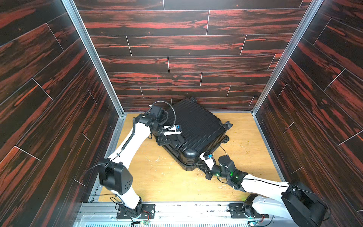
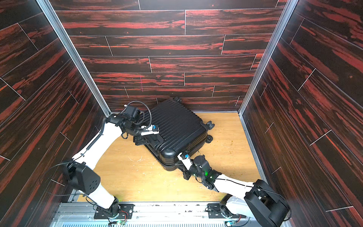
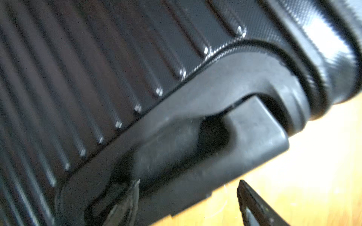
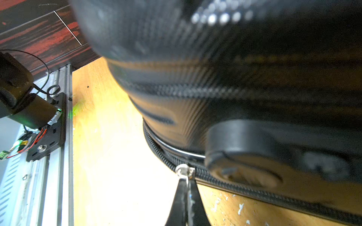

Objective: Close the suitcase zippers
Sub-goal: Zip the zipper on the suitcase.

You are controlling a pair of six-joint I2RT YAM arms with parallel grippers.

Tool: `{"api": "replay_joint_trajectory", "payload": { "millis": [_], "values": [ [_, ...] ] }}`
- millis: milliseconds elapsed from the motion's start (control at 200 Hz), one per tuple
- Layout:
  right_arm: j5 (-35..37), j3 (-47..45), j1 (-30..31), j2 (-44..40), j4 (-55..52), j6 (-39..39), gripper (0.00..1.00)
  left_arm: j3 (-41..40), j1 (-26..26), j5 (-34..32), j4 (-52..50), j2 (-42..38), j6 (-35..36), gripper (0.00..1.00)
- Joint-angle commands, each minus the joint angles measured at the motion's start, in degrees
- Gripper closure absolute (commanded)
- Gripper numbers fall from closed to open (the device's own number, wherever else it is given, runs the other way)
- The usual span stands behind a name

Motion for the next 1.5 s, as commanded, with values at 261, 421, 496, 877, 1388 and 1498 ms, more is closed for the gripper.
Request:
{"api": "replay_joint_trajectory", "payload": {
  "millis": [261,421,496,877,1388,1498],
  "values": [
    [4.58,0.75,-1.16,-3.37,-3.85,-0.17,1.00,-2.15,-5.00,-6.42,-7.60,2.18,3.70,0.31],
    [6.23,0.50,-2.09,-5.50,-5.84,-0.28,1.00,-5.09,-7.91,-6.32,-8.47,-0.60,1.58,0.46],
    [5.73,0.49,-3.51,-6.21,-6.48,0.15,1.00,-6.21,-9.68,-6.72,-8.78,-2.04,-0.36,0.48],
    [6.43,1.18,-9.82,-8.52,-9.81,0.87,1.00,-6.85,-14.24,-3.84,-12.64,-5.32,-9.63,0.50],
    [2.90,1.80,-11.38,-8.67,-10.82,0.44,1.00,-8.98,-13.08,-11.68,-8.92,-3.15,-7.25,0.63],
    [1.83,1.80,-11.39,-8.80,-11.08,-0.23,1.00,-7.58,-13.42,-8.33,-8.77,-3.38,-8.09,0.73]
  ]
}}
